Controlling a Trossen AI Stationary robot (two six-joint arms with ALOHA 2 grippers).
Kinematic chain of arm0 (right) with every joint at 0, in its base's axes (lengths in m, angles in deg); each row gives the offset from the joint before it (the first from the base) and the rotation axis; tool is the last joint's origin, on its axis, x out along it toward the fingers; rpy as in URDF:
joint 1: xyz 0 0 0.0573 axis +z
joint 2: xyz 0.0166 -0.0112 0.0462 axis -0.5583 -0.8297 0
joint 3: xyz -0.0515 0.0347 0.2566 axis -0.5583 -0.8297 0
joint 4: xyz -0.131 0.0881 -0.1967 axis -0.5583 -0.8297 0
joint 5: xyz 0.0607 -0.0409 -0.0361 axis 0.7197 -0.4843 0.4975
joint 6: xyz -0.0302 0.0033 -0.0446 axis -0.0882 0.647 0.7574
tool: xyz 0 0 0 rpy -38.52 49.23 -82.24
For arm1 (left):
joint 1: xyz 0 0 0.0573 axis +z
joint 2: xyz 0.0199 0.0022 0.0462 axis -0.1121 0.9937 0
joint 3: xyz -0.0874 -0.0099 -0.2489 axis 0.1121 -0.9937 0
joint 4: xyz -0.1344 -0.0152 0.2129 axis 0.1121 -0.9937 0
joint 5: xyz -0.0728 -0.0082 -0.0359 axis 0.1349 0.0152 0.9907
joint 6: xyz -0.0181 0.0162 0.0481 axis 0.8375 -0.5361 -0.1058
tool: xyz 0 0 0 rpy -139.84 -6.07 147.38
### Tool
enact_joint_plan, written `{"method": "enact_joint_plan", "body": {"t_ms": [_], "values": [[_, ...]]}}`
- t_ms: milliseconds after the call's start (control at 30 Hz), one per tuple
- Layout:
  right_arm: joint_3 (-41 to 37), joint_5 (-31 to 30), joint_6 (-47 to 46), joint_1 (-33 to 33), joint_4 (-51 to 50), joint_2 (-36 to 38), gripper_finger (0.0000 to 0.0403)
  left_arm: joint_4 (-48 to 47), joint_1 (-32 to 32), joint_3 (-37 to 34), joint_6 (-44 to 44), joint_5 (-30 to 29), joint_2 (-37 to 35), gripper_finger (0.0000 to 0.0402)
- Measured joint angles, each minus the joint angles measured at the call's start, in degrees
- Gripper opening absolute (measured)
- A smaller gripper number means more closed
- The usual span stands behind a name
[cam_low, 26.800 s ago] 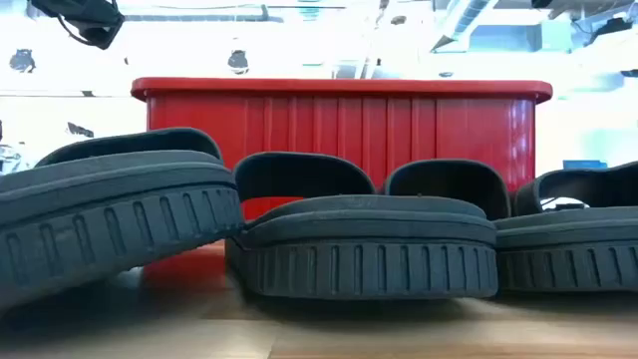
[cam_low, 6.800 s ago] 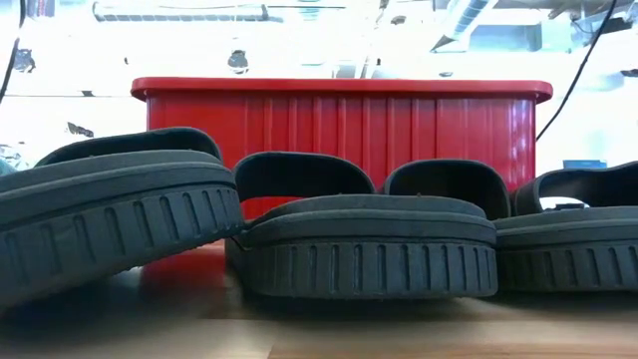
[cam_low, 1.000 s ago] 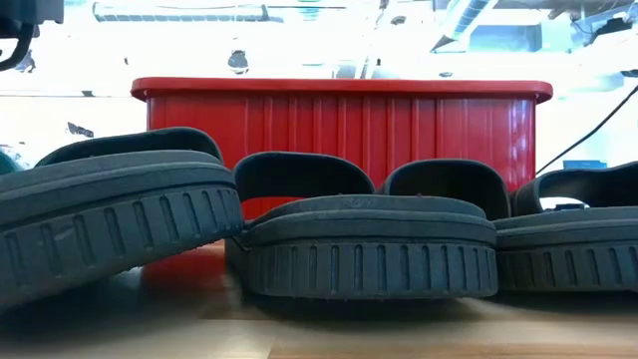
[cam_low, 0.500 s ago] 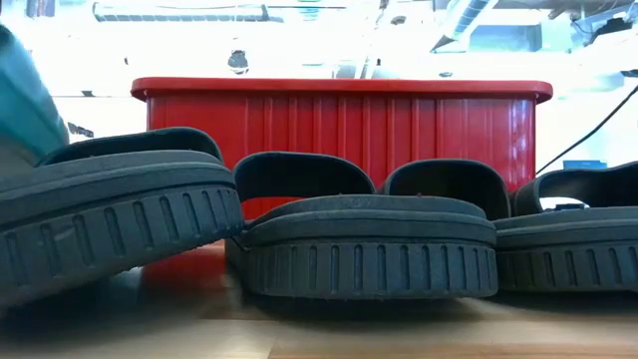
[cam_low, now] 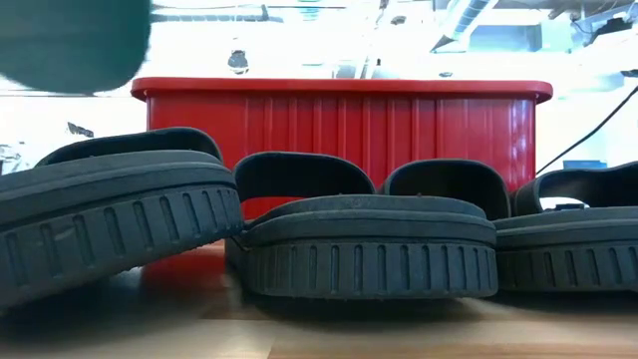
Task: Pick and place slides into bin
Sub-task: Put the green slide into the red bin
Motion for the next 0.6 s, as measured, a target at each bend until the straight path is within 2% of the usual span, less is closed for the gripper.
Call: {"method": "enact_joint_plan", "body": {"t_ms": [133, 300, 467, 600], "values": [[0.0, 0.0, -0.9, 0.1, -0.5, 0.0, 0.0132, 0.0, 2.9, 7.2, -5.4, -9.3, 0.0, 0.0001], [0.0, 0.0, -1.5, 0.1, -0.9, 0.0, 0.0132, 0.3, 7.6, 16.3, -17.3, -19.1, 0.0, 0.0001], [0.0, -0.3, -1.5, 0.0, -0.1, 0.6, 0.0132, 1.6, 13.6, 14.5, -29.9, -27.2, -5.2, 0.0], [0.0, -3.2, -2.0, 0.0, 0.1, 1.3, 0.0132, 0.2, 20.5, 14.5, -41.2, -30.1, -8.2, 0.0]]}}
